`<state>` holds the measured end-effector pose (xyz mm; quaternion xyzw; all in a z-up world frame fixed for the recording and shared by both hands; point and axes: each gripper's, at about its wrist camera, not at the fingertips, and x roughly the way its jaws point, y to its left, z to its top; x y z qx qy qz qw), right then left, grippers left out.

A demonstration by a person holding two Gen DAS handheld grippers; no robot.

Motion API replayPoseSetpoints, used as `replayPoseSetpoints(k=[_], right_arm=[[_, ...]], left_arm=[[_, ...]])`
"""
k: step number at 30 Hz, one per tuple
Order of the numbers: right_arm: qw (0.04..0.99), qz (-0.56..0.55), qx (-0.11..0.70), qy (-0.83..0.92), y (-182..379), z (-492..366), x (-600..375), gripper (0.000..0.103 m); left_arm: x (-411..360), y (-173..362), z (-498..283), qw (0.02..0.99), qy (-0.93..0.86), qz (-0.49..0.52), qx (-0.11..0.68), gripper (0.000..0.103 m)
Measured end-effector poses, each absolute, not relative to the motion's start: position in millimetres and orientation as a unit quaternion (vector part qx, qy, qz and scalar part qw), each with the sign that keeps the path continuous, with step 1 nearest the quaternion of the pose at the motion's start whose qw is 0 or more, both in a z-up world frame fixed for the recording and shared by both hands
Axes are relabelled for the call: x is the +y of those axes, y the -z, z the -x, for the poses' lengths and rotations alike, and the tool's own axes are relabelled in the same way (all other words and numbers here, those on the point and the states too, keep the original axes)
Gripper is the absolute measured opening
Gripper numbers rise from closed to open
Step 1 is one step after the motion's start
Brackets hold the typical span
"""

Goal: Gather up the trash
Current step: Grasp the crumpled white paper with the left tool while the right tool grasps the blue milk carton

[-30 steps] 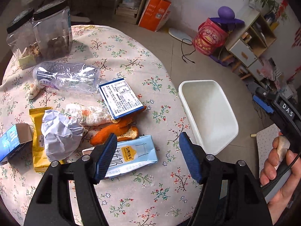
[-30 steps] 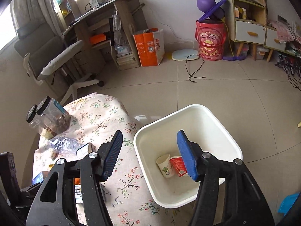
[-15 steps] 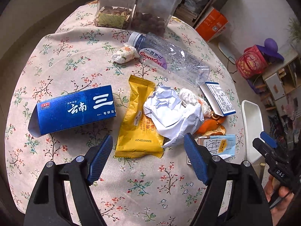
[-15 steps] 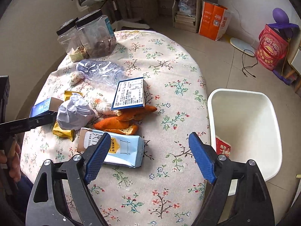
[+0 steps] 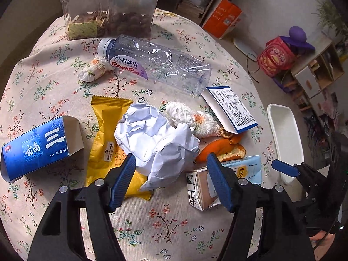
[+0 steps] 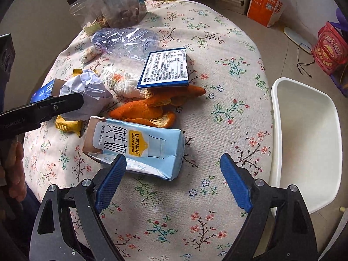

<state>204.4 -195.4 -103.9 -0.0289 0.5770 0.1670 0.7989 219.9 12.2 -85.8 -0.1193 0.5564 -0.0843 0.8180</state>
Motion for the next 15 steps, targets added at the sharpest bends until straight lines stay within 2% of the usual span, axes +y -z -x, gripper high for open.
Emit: replayPoseSetpoints(k=[4,7,9,10,12,13,15], right_arm=[[0.786,0.007,0.595,-0.168,117,-211,-197,0.083],[0.772,-0.018,0.611,-0.176,128,-215,-197,0.077],[0.767,-0.036,0.611,-0.192,129,-215,-195,0.064],[0.763,-0.045,0.611,-0.206,127,-214,-194,0.053],[0.769,-0.028,0.604,-0.208,121,-211,-189,0.048],[0.772,-0.021,0.6,-0.209,118,-210,-188,0.044],[0.778,-0.025,0.59,-0.215,108,-208,-191,0.037]], left_arm=[[10,83,-219,0.824,0.091,0.106,0.549,0.037],[10,78,-216,0.823,0.105,0.124,0.545,0.036],[8,75,-214,0.824,0.111,0.123,0.542,0.036],[8,75,-213,0.825,0.112,0.12,0.541,0.036],[7,75,-212,0.826,0.111,0.116,0.541,0.033],[8,75,-212,0.824,0.11,0.118,0.543,0.028],[10,76,-211,0.821,0.113,0.129,0.545,0.025]])
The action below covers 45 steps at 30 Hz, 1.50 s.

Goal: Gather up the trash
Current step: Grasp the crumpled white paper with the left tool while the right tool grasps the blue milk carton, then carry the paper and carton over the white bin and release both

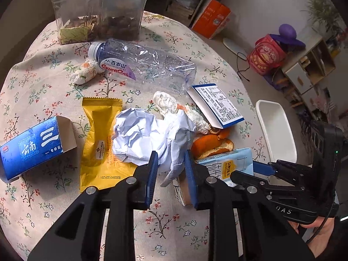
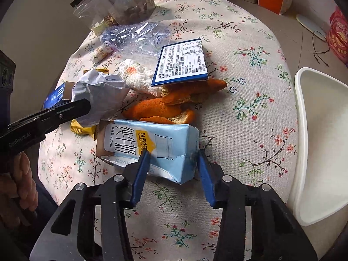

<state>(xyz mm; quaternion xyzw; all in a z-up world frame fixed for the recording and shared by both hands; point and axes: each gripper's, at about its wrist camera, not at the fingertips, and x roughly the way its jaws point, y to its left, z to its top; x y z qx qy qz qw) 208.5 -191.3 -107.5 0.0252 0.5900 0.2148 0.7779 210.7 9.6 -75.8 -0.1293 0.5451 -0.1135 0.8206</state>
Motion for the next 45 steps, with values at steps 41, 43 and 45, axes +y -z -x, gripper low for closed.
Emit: replayPoseSetpoints(k=[41,43,45], right_arm=[[0.877,-0.103,0.454,-0.123,21,-200,-300,0.024],[0.879,-0.114,0.449,-0.112,19,-201,-309,0.024],[0.881,-0.126,0.444,-0.101,17,-199,-320,0.024]], left_arm=[[-9,20,-196,0.846,0.174,0.195,0.465,0.015],[-17,18,-196,0.844,0.182,0.2,0.464,0.015],[-27,18,-198,0.838,0.19,0.206,0.468,0.015]])
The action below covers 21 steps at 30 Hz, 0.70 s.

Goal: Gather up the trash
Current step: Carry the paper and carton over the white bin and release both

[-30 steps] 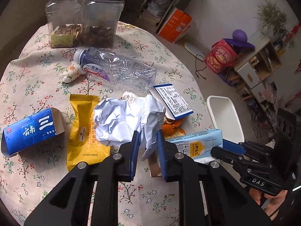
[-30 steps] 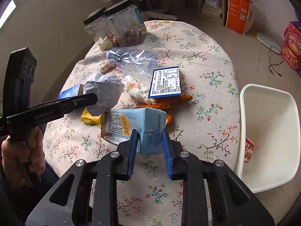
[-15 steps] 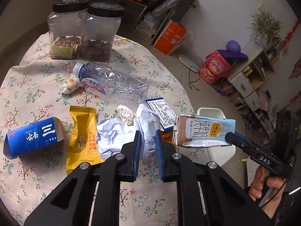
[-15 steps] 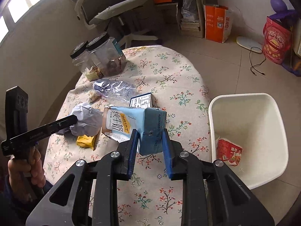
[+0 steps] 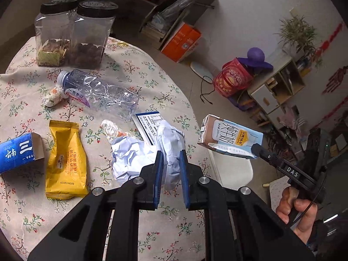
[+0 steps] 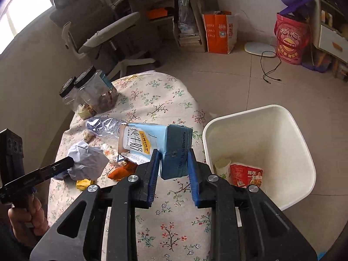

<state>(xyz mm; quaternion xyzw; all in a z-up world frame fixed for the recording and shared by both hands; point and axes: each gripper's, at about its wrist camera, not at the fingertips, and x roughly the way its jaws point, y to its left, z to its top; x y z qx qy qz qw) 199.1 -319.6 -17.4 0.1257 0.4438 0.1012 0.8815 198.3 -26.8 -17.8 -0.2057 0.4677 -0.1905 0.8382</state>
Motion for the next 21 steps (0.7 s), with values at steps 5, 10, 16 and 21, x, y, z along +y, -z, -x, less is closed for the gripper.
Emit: replayPoseSetpoints(k=[5,10,16,21], right_arm=[[0.889,-0.16,0.427,-0.039,15,-199,-362,0.024],[0.879,-0.221,0.42,0.049,25,-197,-421,0.024],[0.861,-0.261,0.422,0.11,37,-190,-457,0.024],[0.852,-0.273,0.423,0.142,43,-188,-468,0.025]], left_arm=[[-70,19,-208,0.823,0.218,0.218,0.477,0.015],[-142,12,-211,0.806,0.275,0.218,0.476,0.015],[-216,28,-225,0.778,0.316,0.234,0.491,0.015],[-253,51,-248,0.759,0.312,0.24,0.519,0.018]])
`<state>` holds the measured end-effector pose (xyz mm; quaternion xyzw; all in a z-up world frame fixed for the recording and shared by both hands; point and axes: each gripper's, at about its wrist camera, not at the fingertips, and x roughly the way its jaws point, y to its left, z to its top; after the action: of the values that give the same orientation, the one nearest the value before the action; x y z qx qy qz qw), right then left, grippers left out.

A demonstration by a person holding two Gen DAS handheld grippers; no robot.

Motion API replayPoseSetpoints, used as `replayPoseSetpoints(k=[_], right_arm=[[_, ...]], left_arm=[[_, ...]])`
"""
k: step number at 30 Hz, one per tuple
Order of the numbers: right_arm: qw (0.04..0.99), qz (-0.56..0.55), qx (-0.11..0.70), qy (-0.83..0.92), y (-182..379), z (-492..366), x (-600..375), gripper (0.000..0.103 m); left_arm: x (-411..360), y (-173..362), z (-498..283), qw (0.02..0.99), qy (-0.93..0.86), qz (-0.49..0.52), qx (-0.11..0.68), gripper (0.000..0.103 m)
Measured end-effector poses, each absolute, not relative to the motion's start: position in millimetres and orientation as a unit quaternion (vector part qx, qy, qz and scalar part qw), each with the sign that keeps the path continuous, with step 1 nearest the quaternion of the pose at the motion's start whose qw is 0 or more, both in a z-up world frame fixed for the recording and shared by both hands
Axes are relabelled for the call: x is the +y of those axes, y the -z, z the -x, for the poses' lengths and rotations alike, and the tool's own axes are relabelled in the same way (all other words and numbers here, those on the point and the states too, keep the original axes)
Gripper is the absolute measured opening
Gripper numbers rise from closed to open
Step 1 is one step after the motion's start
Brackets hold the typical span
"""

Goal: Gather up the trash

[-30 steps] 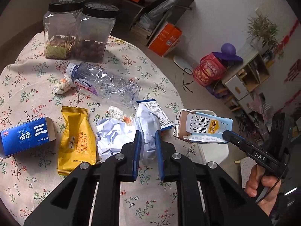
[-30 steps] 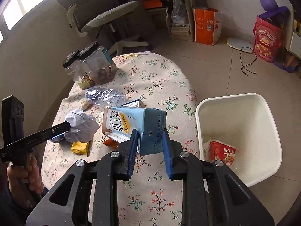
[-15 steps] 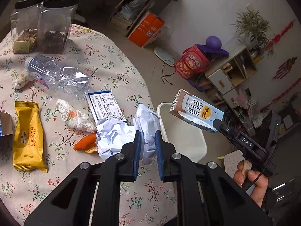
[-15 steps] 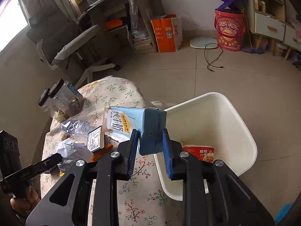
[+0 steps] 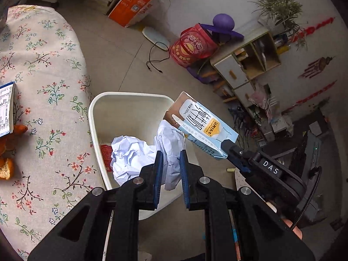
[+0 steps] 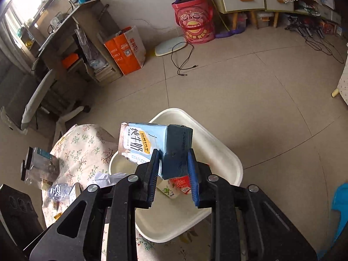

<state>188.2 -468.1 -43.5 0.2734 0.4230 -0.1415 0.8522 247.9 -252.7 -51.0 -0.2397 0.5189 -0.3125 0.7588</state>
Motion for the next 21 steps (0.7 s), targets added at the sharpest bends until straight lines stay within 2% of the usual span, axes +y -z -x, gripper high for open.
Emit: replayPoseSetpoints(k=[1,2,3,4,12,21], right_arm=[[0.852,-0.272,0.424,0.145,44,-190,-469,0.026],[0.849,-0.267,0.43,0.15,46,-192,-469,0.032],[0.847,-0.264,0.434,0.159,47,-192,-471,0.038],[0.845,-0.265,0.434,0.167,48,-192,-472,0.049],[0.846,-0.273,0.425,0.17,47,-188,-474,0.049],[0.857,-0.269,0.412,0.153,39,-191,-465,0.054]], left_arm=[[-260,57,-255,0.749,0.319,0.24,0.529,0.023],[-265,63,-261,0.742,0.318,0.237,0.541,0.025],[-268,67,-266,0.74,0.308,0.231,0.551,0.039],[-269,69,-267,0.744,0.296,0.223,0.556,0.054],[-230,81,-257,0.758,0.272,0.201,0.558,0.055],[-189,75,-249,0.776,0.238,0.183,0.555,0.055]])
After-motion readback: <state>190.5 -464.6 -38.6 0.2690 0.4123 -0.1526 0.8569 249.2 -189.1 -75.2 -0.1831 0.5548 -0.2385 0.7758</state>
